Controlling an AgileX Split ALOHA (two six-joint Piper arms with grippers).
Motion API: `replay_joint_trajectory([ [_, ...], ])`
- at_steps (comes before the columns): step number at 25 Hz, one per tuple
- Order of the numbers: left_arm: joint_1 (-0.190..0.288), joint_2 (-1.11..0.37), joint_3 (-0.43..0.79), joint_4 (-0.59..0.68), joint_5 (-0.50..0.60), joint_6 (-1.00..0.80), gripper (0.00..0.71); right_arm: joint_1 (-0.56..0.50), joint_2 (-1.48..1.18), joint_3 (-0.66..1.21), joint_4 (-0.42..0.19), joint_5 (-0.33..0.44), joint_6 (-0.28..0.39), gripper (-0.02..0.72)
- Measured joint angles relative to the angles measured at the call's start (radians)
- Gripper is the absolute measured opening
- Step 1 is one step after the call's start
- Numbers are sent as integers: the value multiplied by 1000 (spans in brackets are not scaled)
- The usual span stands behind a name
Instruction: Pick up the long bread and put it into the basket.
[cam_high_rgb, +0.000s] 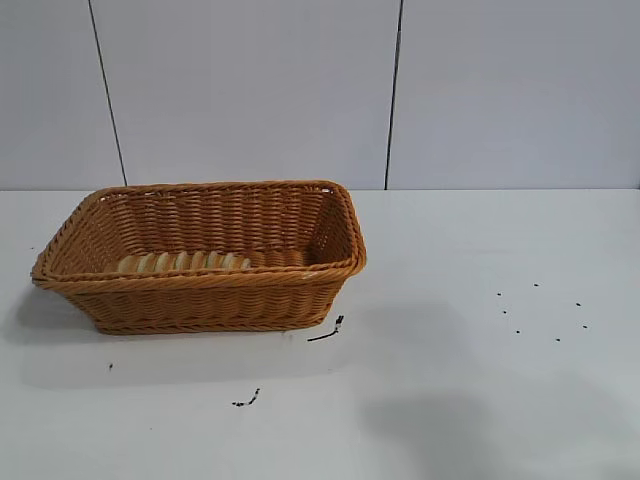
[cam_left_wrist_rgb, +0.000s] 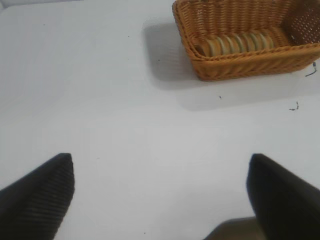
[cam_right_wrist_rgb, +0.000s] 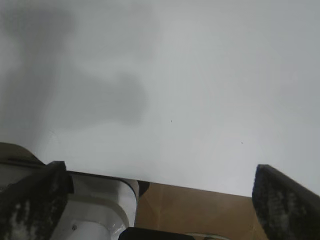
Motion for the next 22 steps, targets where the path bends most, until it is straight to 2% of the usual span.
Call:
replay_joint_trajectory([
  [9, 0, 0, 0, 0, 0, 0, 696, 0, -279, 5, -1, -11, 22, 693],
  [22, 0, 0, 0, 0, 0, 0, 696, 0, -293, 6, -9, -11, 32, 693],
])
